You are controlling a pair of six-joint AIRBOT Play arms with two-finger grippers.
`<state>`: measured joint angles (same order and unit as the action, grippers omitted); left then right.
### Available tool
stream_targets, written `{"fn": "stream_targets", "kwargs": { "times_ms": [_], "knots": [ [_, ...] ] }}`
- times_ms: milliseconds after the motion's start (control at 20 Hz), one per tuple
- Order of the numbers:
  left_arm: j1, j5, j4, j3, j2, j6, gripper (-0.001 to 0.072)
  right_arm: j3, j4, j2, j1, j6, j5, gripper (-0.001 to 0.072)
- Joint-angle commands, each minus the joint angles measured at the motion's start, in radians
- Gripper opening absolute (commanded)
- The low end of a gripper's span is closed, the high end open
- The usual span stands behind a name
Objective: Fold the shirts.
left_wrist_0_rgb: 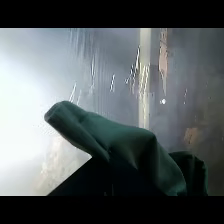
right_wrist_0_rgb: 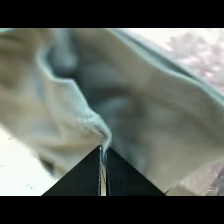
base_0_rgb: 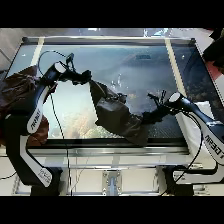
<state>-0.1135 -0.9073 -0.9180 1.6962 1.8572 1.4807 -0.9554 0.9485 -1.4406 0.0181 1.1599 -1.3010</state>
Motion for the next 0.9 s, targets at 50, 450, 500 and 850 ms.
{"fn": "stream_targets", "kwargs": {
  "times_ms": [50,450,500,850],
  "knots": [
    [0.101,-0.133,-0.138,0.001,-0.199,-0.010,0.0012,-0.189,0.003,0.211,0.001,0.029,-0.217,0.0015],
    [0.361,-0.284,-0.484,0.001,-0.805,-0.076,0.0012,-0.706,0.238,0.721,0.000,0.219,-0.315,0.0012],
    [0.396,-0.270,-0.537,0.001,-0.872,-0.076,0.0011,-0.774,0.328,0.757,0.001,0.249,-0.312,0.0012],
    [0.468,-0.380,-0.350,0.000,-1.003,-0.177,0.0010,-0.942,0.443,0.748,0.001,0.279,-0.306,0.0011]
  ]
}}
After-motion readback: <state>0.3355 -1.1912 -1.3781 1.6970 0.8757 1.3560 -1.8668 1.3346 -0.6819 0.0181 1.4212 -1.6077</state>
